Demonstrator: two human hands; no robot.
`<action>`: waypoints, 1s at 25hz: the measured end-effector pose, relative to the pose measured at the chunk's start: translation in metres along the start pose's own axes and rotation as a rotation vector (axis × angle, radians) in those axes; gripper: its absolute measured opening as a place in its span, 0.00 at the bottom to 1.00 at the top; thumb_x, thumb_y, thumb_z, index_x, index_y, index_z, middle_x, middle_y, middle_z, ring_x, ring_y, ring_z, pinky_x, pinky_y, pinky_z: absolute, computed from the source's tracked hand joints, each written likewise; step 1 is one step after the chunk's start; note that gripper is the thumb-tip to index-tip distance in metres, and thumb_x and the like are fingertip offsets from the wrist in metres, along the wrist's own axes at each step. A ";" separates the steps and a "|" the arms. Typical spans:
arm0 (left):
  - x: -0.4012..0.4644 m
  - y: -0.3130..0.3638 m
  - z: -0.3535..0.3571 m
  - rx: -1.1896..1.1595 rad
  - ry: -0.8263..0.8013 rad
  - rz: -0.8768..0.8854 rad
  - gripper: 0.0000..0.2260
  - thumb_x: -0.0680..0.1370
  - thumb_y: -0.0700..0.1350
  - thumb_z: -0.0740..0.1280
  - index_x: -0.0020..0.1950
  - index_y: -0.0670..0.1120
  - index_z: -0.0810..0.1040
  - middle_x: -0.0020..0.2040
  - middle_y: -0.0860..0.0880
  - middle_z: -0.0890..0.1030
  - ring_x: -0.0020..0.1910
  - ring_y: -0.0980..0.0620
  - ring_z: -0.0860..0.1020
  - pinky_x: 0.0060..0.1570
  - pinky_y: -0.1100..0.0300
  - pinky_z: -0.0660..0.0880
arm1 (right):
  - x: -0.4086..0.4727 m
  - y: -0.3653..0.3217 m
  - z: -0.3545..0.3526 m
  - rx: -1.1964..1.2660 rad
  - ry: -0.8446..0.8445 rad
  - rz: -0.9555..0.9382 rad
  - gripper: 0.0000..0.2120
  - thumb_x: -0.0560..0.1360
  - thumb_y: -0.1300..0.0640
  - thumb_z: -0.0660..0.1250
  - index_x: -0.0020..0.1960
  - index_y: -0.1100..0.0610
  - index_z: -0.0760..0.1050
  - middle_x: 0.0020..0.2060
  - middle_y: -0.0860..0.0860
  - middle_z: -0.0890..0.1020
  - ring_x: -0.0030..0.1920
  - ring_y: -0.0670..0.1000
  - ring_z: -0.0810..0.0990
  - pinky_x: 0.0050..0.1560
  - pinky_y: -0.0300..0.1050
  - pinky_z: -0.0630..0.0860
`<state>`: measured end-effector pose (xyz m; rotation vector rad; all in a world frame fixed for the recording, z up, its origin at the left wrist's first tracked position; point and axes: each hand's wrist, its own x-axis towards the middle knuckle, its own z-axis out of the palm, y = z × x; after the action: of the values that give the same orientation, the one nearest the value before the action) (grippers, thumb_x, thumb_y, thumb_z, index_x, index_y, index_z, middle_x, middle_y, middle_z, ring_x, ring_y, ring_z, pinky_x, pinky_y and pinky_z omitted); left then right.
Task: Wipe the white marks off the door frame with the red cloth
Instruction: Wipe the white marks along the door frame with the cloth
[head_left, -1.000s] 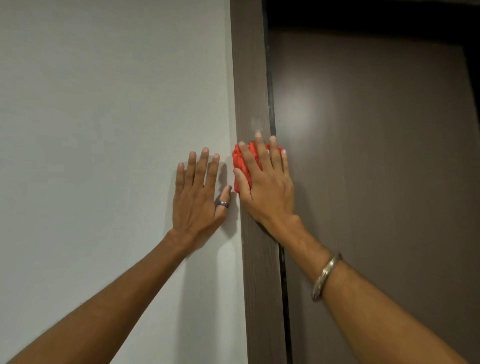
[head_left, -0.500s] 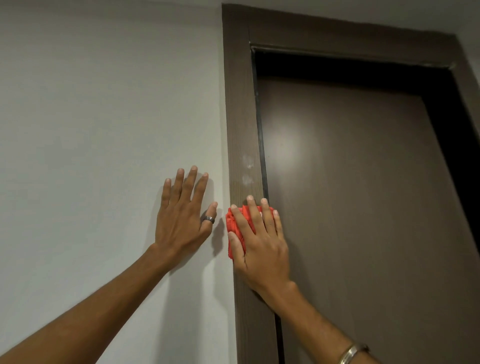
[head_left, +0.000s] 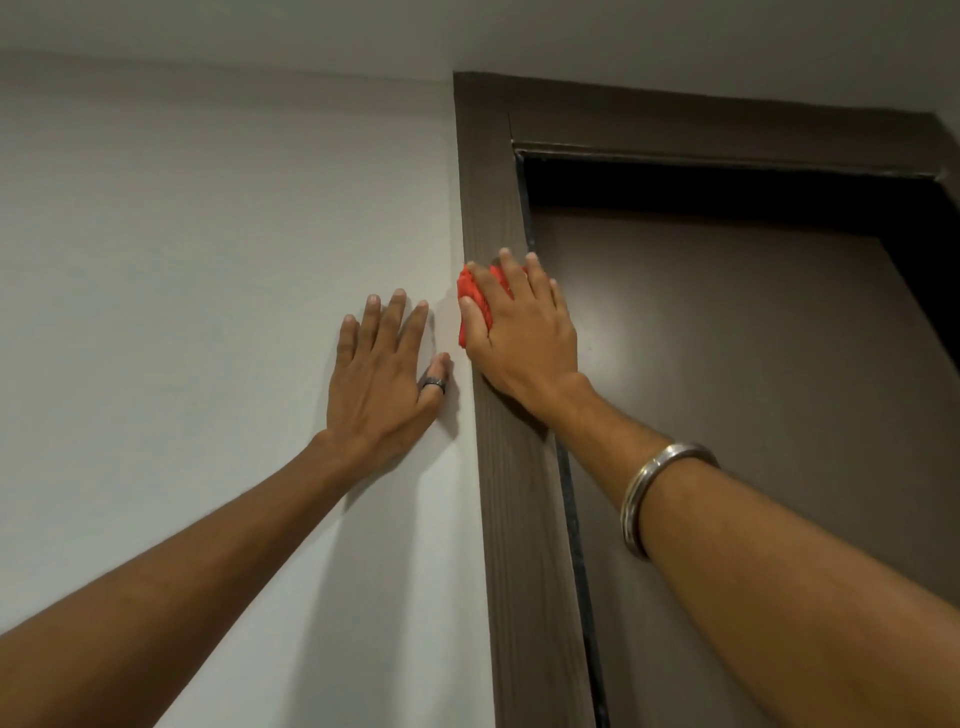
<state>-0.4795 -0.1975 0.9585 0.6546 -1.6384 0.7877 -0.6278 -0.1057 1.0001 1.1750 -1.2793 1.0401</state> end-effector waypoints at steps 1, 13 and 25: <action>0.005 0.000 0.001 0.008 0.003 -0.002 0.35 0.80 0.64 0.41 0.86 0.52 0.42 0.86 0.48 0.40 0.85 0.47 0.38 0.84 0.46 0.36 | 0.013 0.000 0.000 0.003 0.010 0.002 0.27 0.85 0.41 0.50 0.82 0.47 0.57 0.84 0.54 0.58 0.85 0.60 0.52 0.83 0.61 0.50; 0.012 0.003 0.008 -0.003 0.014 -0.019 0.35 0.80 0.65 0.40 0.86 0.53 0.42 0.86 0.49 0.40 0.85 0.47 0.37 0.83 0.46 0.35 | 0.091 -0.001 -0.014 0.004 0.003 0.018 0.29 0.85 0.39 0.50 0.83 0.48 0.57 0.84 0.54 0.56 0.84 0.61 0.52 0.83 0.63 0.54; -0.205 0.033 -0.003 -0.220 0.004 0.061 0.32 0.83 0.56 0.56 0.85 0.45 0.55 0.86 0.45 0.50 0.86 0.45 0.46 0.84 0.45 0.42 | -0.202 -0.024 0.005 0.023 -0.047 0.135 0.31 0.83 0.38 0.54 0.83 0.44 0.55 0.84 0.52 0.57 0.83 0.59 0.58 0.77 0.59 0.56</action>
<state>-0.4628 -0.1730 0.7527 0.4493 -1.7179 0.6401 -0.6138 -0.1009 0.7967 1.1485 -1.4030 1.1334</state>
